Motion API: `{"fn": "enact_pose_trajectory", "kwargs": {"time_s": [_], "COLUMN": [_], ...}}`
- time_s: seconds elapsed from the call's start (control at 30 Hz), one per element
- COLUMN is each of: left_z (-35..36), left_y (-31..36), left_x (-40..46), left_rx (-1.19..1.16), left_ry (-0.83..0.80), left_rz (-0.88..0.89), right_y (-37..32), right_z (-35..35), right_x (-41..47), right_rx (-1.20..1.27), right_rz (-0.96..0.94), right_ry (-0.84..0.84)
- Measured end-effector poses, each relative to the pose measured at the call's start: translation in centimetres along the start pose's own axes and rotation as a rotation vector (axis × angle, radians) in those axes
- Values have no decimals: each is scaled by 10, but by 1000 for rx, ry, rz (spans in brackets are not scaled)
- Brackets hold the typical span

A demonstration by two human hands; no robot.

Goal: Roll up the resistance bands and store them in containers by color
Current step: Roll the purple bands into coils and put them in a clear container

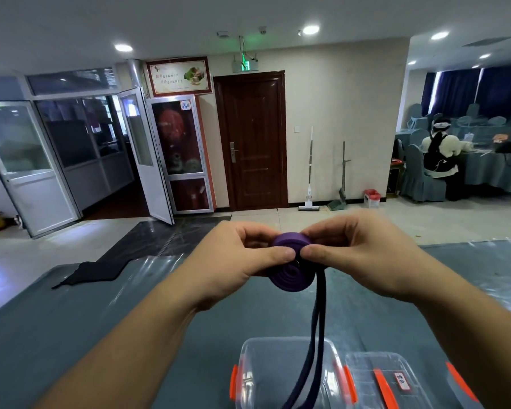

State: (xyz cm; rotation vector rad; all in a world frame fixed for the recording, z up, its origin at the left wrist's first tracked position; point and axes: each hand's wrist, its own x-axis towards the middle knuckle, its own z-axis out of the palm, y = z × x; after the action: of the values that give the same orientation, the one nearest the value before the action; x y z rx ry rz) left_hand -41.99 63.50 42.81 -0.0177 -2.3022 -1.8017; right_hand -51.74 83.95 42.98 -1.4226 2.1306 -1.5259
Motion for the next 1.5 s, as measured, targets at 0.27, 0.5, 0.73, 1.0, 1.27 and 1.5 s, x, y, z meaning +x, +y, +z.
{"fn": "enact_pose_trajectory", "kwargs": {"time_s": [0.27,0.5,0.73,1.0,1.27,1.5], "left_z": [2,-2,-2,-1,-1,4], "left_y": [-7,-2,-5,-3,-2,-9], "left_x": [1,2,1,3,2,3], "left_rx": [-274,-78,-73,-189,-23,-251], "left_ry": [43,29,-13,32,-31,41], "left_rz": [-22,-23,-47,-13,-9,-15], "right_y": [7,2,1,1,0,5], "right_z": [6,2,-2,-4,-1,2], "right_x": [-3,-1,-5,0,-1,-4], "right_rx": [257,32,76,265,112,258], "right_rz": [-23,21,47,25,63,17], "right_ry": [105,35,-13,90,10,112]}}
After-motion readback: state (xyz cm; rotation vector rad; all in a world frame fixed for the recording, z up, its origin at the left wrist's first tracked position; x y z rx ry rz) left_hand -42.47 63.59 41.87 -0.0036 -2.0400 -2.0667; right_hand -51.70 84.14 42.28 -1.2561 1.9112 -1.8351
